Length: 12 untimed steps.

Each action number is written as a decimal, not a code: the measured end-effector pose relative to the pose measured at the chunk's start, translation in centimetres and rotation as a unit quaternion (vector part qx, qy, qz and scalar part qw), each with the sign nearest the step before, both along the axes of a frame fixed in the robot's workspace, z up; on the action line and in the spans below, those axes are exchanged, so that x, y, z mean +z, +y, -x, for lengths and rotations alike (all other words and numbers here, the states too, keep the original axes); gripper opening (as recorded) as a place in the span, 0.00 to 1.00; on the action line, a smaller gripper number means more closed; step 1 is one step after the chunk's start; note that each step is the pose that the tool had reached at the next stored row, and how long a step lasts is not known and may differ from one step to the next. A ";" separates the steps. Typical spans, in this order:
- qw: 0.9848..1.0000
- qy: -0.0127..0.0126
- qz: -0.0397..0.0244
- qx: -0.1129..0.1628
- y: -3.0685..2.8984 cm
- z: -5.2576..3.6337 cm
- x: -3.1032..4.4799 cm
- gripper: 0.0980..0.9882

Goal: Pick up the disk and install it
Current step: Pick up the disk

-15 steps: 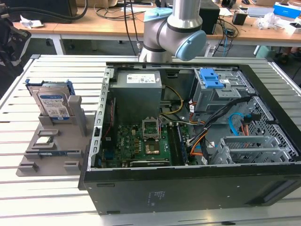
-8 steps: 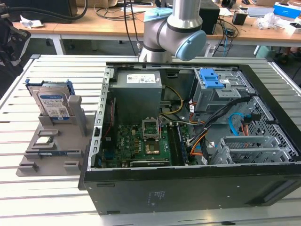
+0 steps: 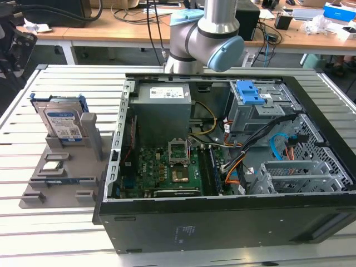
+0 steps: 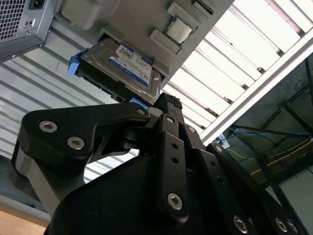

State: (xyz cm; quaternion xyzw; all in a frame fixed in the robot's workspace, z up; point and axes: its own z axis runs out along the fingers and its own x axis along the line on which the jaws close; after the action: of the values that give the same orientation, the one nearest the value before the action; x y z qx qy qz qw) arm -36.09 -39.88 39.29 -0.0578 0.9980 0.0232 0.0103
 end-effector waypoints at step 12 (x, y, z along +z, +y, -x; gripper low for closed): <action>0.990 0.000 0.000 0.144 0.00 0.00 0.00 0.01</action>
State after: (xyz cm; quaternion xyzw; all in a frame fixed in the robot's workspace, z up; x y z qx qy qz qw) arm -36.09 -39.88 39.29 -0.2005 0.9794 0.0244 0.0069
